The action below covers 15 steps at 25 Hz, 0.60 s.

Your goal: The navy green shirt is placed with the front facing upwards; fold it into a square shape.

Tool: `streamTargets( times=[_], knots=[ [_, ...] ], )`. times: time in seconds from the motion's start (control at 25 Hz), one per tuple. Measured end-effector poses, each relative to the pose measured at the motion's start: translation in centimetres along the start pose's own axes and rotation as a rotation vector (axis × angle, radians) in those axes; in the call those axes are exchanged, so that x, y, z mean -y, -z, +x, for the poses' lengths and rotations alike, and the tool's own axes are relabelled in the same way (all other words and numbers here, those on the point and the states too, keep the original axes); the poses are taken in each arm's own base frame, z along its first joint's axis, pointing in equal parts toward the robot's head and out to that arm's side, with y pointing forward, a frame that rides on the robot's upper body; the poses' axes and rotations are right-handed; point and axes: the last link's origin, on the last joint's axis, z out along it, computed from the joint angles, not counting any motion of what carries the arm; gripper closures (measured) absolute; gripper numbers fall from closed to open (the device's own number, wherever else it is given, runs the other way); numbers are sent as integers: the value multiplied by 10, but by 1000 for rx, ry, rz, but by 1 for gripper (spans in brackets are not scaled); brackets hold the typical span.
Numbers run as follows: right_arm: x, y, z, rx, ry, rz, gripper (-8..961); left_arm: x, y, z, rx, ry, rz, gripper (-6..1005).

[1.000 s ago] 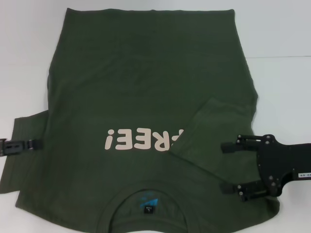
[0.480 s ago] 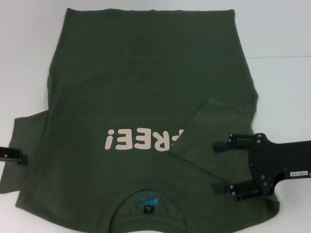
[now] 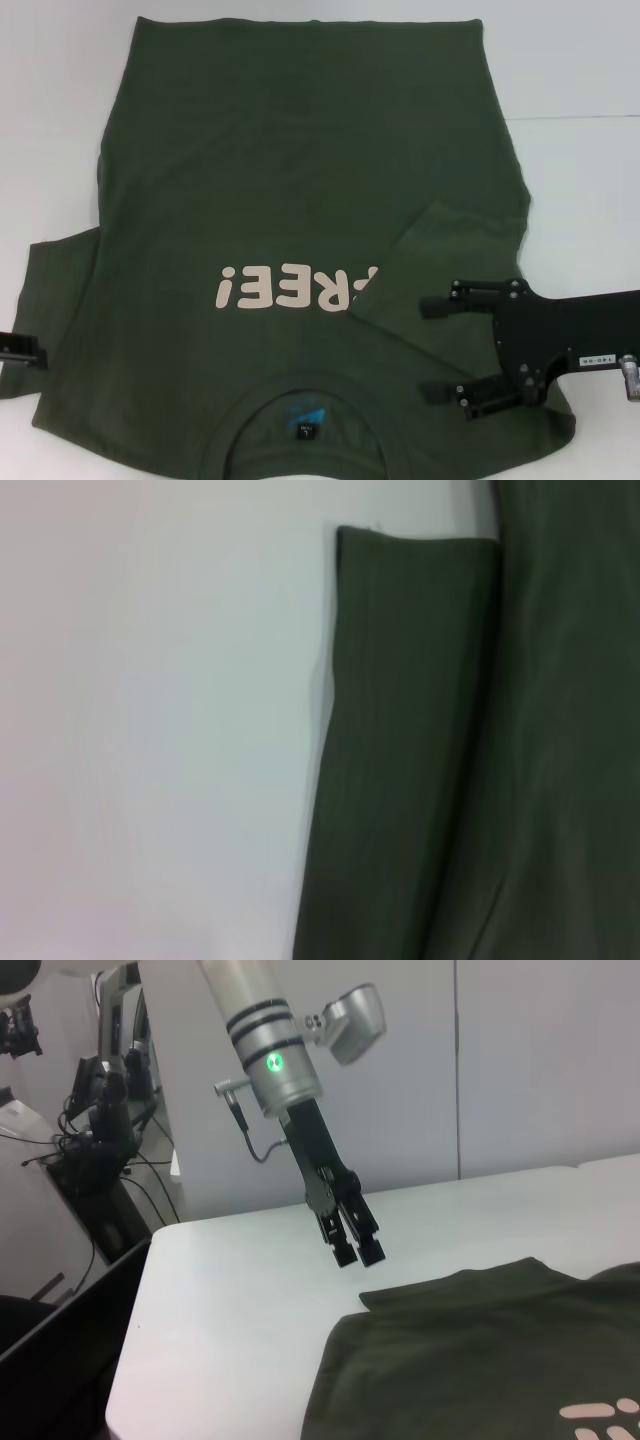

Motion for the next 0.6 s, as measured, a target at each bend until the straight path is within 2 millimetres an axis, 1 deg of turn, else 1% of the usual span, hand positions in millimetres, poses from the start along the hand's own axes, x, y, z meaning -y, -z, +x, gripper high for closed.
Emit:
streamTargets(
  times=[0.08, 0.32, 0.6],
  knots=[
    [0, -2, -1, 3, 0, -6, 8, 1, -2, 0, -2, 4, 1, 64],
    [-1, -5, -1, 0, 3, -23, 8, 4, -18, -1, 3, 24, -5, 65],
    [0, -9, -1, 4, -6, -31, 8, 5, -23, 3, -15, 28, 2, 64]
  ],
)
